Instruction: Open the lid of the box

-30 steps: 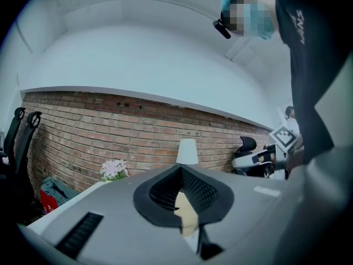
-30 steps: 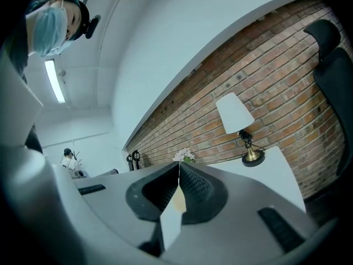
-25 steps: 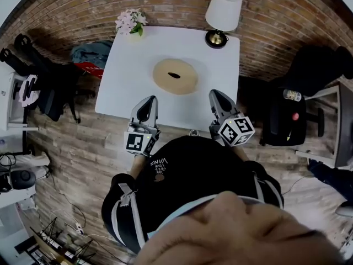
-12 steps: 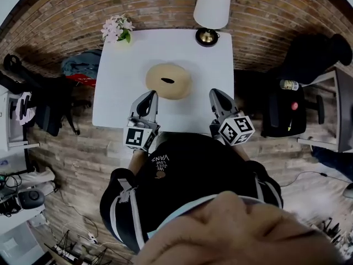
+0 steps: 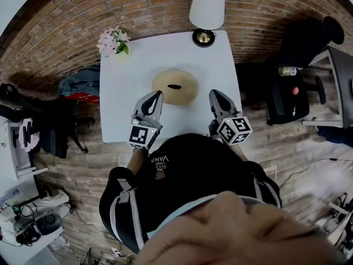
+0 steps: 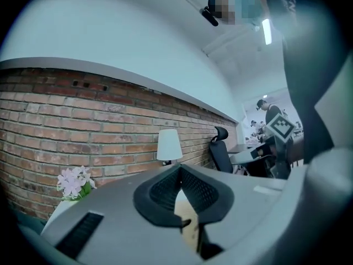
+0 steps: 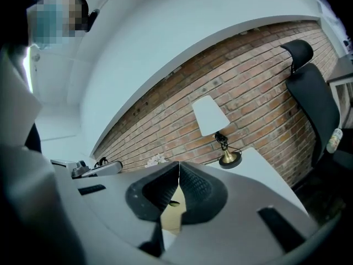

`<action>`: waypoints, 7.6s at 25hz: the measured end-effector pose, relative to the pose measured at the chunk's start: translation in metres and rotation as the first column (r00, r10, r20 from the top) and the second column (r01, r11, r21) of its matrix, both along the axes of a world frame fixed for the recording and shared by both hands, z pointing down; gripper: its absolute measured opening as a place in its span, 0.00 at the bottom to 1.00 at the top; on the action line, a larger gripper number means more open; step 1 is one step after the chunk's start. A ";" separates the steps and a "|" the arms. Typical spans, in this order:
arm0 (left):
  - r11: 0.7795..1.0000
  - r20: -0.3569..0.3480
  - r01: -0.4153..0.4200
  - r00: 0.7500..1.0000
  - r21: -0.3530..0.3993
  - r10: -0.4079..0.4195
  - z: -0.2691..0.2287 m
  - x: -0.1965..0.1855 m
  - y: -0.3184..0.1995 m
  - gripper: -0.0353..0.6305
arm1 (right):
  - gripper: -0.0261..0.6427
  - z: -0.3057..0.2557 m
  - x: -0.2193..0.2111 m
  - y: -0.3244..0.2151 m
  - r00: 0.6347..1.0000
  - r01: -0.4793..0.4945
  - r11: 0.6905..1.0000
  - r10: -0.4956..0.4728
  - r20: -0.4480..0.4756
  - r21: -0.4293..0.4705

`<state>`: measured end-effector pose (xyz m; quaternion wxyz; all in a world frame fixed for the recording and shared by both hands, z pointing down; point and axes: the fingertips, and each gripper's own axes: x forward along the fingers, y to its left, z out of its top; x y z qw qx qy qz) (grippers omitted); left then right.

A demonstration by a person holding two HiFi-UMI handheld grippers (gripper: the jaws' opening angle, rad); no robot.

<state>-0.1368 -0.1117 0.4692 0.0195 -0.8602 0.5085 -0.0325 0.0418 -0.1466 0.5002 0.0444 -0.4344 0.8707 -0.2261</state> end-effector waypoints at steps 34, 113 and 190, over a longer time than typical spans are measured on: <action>0.920 0.257 -0.360 0.884 -0.156 0.390 0.068 0.034 -0.045 0.08 | 0.05 0.096 -0.015 0.000 0.982 -0.074 0.995 0.061 -0.178 -0.068; 0.561 0.526 -0.324 0.195 -0.762 0.827 0.237 0.059 -0.015 0.67 | 0.46 0.192 -0.071 0.007 0.803 0.357 0.911 -0.411 -0.430 -0.204; 0.758 0.319 -0.443 0.717 -0.478 0.620 0.136 0.042 -0.038 0.61 | 0.46 0.170 -0.057 0.004 0.859 0.285 0.933 -0.351 -0.372 -0.222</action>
